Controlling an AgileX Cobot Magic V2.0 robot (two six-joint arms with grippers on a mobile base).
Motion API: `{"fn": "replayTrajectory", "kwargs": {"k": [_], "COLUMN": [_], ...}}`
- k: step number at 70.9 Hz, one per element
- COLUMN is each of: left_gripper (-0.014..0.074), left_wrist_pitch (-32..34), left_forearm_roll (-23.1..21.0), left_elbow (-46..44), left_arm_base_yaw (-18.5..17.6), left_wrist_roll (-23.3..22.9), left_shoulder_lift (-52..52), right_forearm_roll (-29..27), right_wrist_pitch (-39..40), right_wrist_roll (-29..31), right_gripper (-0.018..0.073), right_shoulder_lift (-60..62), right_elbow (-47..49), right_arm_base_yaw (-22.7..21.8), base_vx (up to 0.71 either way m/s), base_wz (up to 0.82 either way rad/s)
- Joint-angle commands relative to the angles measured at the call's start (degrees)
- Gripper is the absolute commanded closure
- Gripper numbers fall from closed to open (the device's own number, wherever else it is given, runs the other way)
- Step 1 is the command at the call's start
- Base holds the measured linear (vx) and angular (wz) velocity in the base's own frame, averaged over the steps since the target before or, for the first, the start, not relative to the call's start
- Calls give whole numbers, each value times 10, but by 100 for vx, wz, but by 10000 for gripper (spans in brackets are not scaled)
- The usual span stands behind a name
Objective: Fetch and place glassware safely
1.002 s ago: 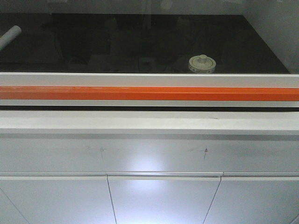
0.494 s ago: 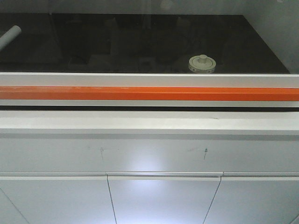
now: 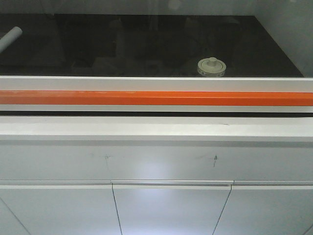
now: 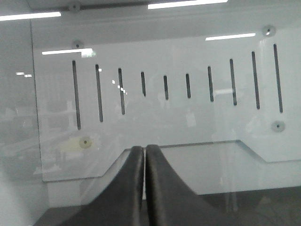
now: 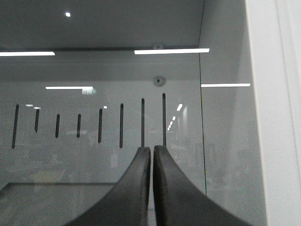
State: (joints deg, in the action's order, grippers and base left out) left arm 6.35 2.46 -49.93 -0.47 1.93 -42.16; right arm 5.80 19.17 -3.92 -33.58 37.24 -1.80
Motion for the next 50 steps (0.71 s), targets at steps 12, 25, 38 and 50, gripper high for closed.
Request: {"fn": "replayTrajectory", "kwargs": {"k": [12,25,38,50], "left_gripper": [603,603,603,603], "left_wrist_pitch": [-64,-197,-148,-24], "left_forearm_roll": [-12,-29,-90,-90], "left_elbow": [-35,-20,75,180], "left_arm_base_yaw": [-4,-4,-4,-4], "left_wrist_roll": [-1,-2,1,1], "left_shoulder_lift": [-72,-125,-152,-157], "right_forearm_roll": [-13,-13,-27,-27], "right_wrist_pitch": [-98,-220,-233,-129], "right_wrist_roll": [-4,-37,-43,-43], "right_gripper": [563,563,563,563], "right_shoulder_lift": [-104,-148,-165,-167], "right_elbow": [17,15,-27,-117], "right_arm_base_yaw": [-2,-2,-2,-2], "base_vx": [0,0,0,0], "base_wz": [0,0,0,0]}}
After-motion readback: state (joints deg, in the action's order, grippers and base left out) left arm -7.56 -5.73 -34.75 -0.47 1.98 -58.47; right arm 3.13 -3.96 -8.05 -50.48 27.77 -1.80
